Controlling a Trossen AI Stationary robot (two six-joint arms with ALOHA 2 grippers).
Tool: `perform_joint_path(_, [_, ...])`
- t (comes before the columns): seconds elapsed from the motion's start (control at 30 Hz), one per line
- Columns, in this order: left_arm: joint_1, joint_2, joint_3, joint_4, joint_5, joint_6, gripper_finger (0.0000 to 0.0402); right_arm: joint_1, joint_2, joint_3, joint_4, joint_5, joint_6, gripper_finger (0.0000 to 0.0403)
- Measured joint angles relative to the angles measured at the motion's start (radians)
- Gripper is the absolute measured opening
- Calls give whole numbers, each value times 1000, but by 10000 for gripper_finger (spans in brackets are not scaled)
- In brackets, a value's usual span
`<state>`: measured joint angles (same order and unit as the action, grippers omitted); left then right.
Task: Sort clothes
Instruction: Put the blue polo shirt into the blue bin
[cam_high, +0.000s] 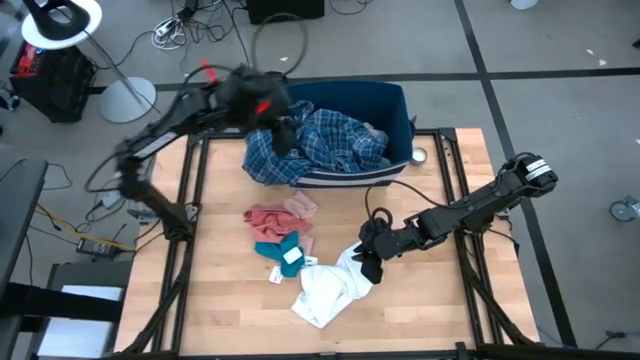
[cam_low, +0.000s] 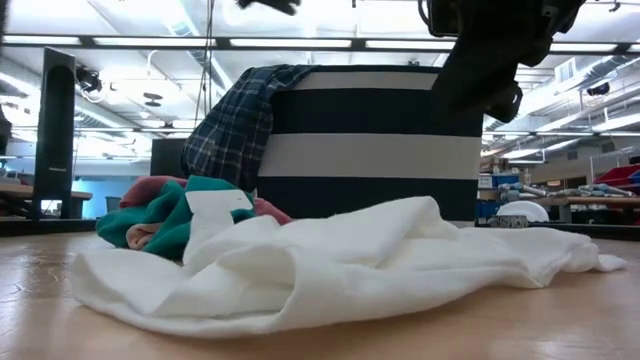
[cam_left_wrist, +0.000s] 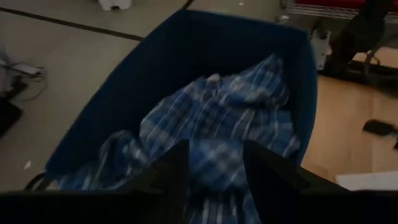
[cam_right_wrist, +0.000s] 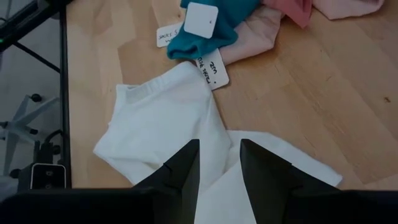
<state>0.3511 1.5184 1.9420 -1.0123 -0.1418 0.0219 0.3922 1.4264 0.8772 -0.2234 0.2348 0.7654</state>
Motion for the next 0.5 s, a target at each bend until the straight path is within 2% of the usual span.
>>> perform_joint_path(0.27, [0,-424,-704,395,-14,-123,157,-19,0,0,22,0,1,116])
perform_joint_path(0.37, [0,-536,-896,491,-19,-136,156,-23,0,0,40,0,3,116])
perform_joint_path(0.5, [10,-633,-1062,556,-69,-176,156,-23,0,0,44,0,3,116])
